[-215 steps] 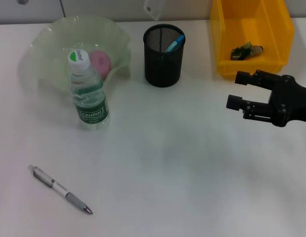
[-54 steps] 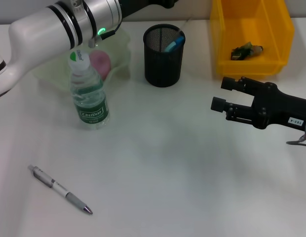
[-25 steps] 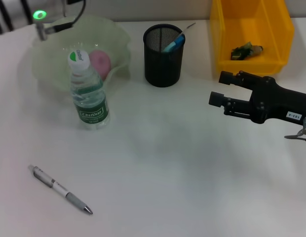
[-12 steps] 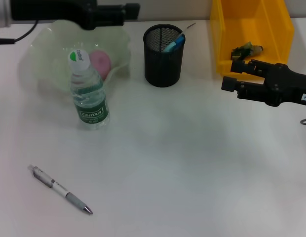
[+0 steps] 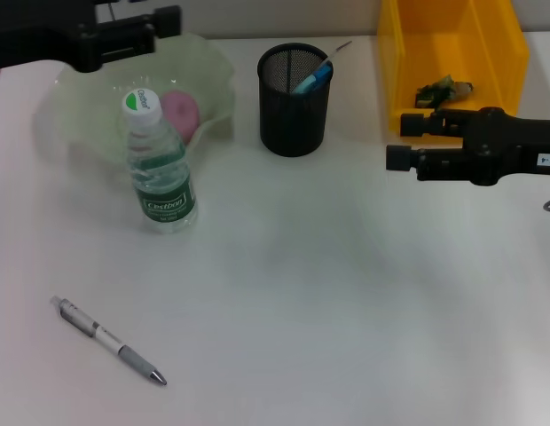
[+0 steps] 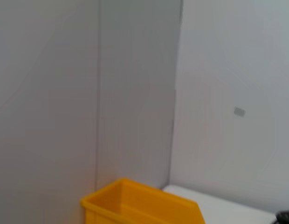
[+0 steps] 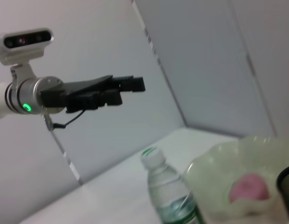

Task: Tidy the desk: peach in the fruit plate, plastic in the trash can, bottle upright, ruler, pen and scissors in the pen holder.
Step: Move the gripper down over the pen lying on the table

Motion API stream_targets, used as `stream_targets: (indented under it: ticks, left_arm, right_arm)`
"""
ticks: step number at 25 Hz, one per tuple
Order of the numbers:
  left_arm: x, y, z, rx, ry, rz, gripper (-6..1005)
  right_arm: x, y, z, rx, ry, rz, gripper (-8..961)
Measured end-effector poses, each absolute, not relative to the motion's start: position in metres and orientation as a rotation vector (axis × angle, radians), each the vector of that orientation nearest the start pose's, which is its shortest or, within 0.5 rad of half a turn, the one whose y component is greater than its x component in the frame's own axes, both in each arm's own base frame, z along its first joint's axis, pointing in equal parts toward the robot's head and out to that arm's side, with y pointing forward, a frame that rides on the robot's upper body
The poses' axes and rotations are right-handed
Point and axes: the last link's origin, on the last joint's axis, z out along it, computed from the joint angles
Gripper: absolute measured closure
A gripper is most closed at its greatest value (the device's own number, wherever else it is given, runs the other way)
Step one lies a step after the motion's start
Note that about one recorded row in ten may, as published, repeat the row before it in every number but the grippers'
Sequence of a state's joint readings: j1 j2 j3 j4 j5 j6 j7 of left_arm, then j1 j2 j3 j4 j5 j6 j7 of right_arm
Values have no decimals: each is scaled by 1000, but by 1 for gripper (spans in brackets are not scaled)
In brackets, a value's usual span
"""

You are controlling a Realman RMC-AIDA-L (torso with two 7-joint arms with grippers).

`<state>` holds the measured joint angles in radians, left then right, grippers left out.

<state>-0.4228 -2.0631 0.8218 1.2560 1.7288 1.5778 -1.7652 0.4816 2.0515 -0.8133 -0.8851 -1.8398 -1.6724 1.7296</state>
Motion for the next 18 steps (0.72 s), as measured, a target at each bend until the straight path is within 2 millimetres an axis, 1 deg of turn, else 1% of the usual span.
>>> stream_targets:
  ticks: [1, 2, 3, 6, 7, 8, 10, 11, 12, 14, 18]
  left_arm:
    - [-196, 342, 103, -2536, -428, -822, 414]
    - [-205, 337, 103, -2510, -440, -849, 414]
    - [-205, 337, 103, -2510, -440, -849, 414]
    - [-224, 328, 101, -2478, -463, -863, 415]
    - [-237, 321, 94, -2484, -479, -868, 415]
    - [-237, 321, 94, -2484, -479, -868, 415]
    - [-248, 315, 89, -2503, -493, -857, 415]
    - [-252, 311, 88, -2521, -512, -843, 415]
    - [-256, 306, 91, -2565, -567, -814, 415]
    - [-256, 303, 95, -2595, -594, -794, 415]
    - [-248, 295, 114, -2722, -716, -627, 416]
  right_arm:
    - [224, 332, 41, -2776, 785, 794, 167]
    - [214, 335, 42, -2830, 798, 718, 167]
    - [214, 335, 42, -2830, 798, 718, 167]
    - [201, 341, 39, -2905, 812, 607, 167]
    - [197, 343, 38, -2923, 809, 576, 167]
    - [195, 345, 36, -2931, 804, 561, 167]
    - [191, 347, 33, -2947, 796, 536, 167]
    - [190, 347, 32, -2952, 790, 532, 167]
    - [188, 348, 31, -2956, 784, 529, 167]
    - [186, 349, 30, -2960, 775, 523, 167]
    - [185, 350, 30, -2959, 759, 517, 167]
